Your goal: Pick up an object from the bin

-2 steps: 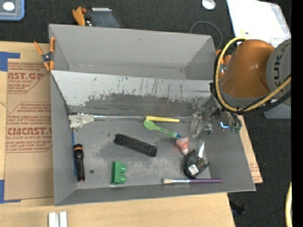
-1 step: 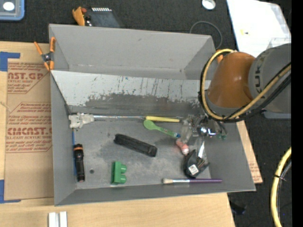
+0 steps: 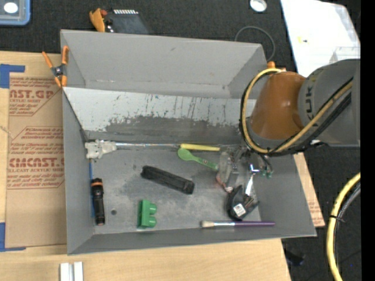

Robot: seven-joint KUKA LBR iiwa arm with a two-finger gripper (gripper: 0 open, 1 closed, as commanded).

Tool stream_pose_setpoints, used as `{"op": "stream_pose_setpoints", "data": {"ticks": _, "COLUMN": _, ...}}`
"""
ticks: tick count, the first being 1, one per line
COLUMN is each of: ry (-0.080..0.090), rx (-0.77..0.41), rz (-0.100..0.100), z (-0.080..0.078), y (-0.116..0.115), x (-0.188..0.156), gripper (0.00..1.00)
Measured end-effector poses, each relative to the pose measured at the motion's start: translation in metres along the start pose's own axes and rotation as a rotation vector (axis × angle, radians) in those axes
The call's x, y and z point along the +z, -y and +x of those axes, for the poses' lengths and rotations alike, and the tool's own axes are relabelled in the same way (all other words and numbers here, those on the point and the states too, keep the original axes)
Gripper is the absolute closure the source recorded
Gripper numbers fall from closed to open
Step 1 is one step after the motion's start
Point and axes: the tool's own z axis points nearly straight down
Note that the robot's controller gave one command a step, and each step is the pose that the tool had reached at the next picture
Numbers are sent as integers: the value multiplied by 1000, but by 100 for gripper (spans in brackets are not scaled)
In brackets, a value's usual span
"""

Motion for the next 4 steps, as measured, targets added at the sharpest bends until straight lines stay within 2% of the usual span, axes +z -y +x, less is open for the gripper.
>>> {"op": "stream_pose_setpoints", "data": {"ticks": 1, "ry": 15, "rx": -229, "rz": 2, "z": 8, "y": 7, "x": -1, "gripper": 100}}
{"op": "stream_pose_setpoints", "data": {"ticks": 2, "ry": 8, "rx": 33, "rz": -1, "z": 31, "y": -64, "x": 24, "gripper": 100}}
{"op": "stream_pose_setpoints", "data": {"ticks": 3, "ry": 8, "rx": 33, "rz": -1, "z": 31, "y": -64, "x": 24, "gripper": 100}}
{"op": "stream_pose_setpoints", "data": {"ticks": 4, "ry": 10, "rx": -22, "rz": 0, "z": 25, "y": -105, "x": 24, "gripper": 100}}
